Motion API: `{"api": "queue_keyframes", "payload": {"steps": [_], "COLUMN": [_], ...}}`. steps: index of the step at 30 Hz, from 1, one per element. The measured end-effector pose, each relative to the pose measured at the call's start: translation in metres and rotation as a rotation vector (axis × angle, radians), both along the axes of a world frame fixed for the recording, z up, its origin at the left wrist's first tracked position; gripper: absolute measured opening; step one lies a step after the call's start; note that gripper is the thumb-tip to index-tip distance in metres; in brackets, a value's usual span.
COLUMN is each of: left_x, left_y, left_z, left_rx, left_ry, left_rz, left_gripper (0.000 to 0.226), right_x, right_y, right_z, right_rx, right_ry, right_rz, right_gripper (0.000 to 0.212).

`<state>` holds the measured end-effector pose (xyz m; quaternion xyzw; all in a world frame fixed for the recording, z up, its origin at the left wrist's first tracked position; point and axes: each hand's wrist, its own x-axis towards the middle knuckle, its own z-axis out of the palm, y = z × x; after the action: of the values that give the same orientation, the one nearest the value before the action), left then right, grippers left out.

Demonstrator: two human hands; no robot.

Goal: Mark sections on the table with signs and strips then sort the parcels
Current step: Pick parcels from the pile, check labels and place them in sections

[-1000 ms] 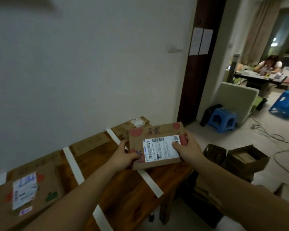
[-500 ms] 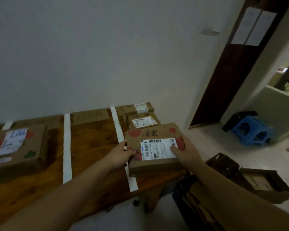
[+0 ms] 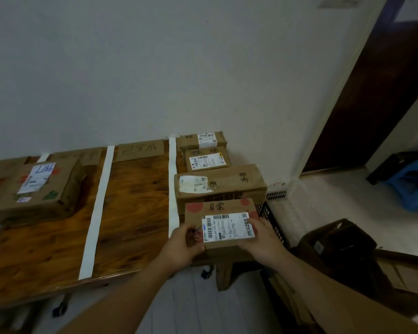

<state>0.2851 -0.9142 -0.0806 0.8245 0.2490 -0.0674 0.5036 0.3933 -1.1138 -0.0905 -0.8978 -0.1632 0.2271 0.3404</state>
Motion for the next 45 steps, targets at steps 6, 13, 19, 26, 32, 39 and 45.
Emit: {"api": "queue_keyframes", "payload": {"steps": [6, 13, 19, 26, 32, 39, 45], "left_x": [0.017, 0.023, -0.033, -0.167, -0.300, -0.433, -0.497], "left_y": [0.005, 0.036, 0.107, 0.215, 0.327, 0.439, 0.513], "left_z": [-0.011, 0.015, 0.057, 0.094, 0.118, 0.140, 0.148], "left_rx": [0.259, 0.371, 0.441, 0.445, 0.458, 0.424, 0.453], "left_ry": [0.058, 0.219, 0.236, 0.213, 0.219, 0.275, 0.279], "left_rz": [-0.084, -0.068, 0.047, 0.240, 0.412, 0.553, 0.624], "left_gripper": [0.066, 0.071, 0.076, 0.075, 0.071, 0.073, 0.072], "right_x": [0.018, 0.032, 0.012, -0.084, -0.204, -0.303, -0.340], "right_y": [0.000, 0.025, 0.100, 0.237, 0.367, 0.482, 0.589], "right_z": [-0.012, 0.014, 0.064, 0.105, 0.132, 0.153, 0.146], "right_rx": [-0.061, -0.190, -0.186, -0.185, -0.179, -0.117, -0.112], "right_ry": [-0.072, -0.148, -0.222, -0.113, -0.159, -0.166, -0.147], "right_rz": [0.082, 0.186, 0.341, 0.645, 0.792, 0.901, 0.951], "right_gripper": [0.063, 0.072, 0.061, 0.068, 0.072, 0.071, 0.072]}}
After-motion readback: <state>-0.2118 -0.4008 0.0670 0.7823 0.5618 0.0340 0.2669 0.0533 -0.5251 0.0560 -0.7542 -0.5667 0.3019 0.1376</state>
